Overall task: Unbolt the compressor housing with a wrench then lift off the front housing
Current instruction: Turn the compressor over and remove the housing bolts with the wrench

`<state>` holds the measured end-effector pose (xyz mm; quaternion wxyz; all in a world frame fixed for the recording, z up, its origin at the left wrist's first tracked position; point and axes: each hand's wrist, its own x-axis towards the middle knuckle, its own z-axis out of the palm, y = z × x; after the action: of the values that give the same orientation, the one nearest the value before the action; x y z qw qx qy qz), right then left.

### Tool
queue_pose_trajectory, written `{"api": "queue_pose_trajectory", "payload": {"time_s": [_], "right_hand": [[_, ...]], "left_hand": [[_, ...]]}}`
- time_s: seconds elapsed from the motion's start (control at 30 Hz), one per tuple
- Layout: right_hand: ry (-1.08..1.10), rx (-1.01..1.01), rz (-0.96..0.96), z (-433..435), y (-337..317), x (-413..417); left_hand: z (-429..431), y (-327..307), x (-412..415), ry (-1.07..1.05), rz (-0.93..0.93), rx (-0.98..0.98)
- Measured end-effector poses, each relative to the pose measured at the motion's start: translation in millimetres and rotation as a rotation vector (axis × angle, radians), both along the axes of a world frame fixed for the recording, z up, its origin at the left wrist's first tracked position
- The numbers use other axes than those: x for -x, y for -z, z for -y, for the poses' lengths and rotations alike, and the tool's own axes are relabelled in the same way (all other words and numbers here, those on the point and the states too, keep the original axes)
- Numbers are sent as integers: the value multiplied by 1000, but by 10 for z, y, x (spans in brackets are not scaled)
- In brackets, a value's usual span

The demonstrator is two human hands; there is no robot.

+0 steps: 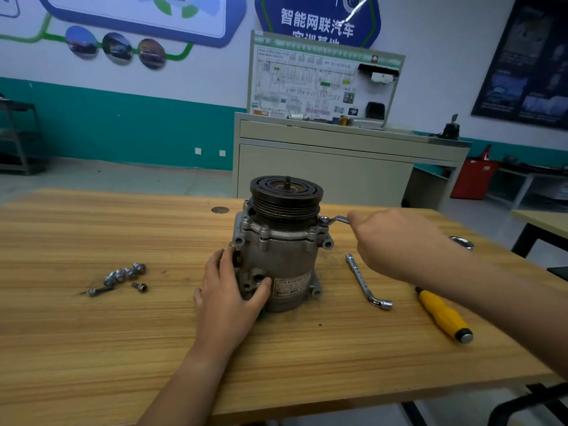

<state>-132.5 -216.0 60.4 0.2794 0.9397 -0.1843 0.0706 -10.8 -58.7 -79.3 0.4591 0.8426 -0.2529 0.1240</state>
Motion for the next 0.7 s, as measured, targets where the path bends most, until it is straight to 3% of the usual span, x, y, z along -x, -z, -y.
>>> {"api": "queue_pose_trajectory", "payload": {"time_s": [0.1, 0.4, 0.6, 0.7], "right_hand": [[-62, -77, -53, 177, -73, 63], [-163, 140, -89, 683, -49, -580], [-402, 77, 127, 708, 65, -895], [-355, -241, 527, 685, 79, -640]], "left_hand": [[10, 5, -6, -4, -1, 4], [22, 13, -9, -6, 12, 13], [21, 5, -5, -7, 18, 17], [22, 6, -7, -3, 21, 24]]}}
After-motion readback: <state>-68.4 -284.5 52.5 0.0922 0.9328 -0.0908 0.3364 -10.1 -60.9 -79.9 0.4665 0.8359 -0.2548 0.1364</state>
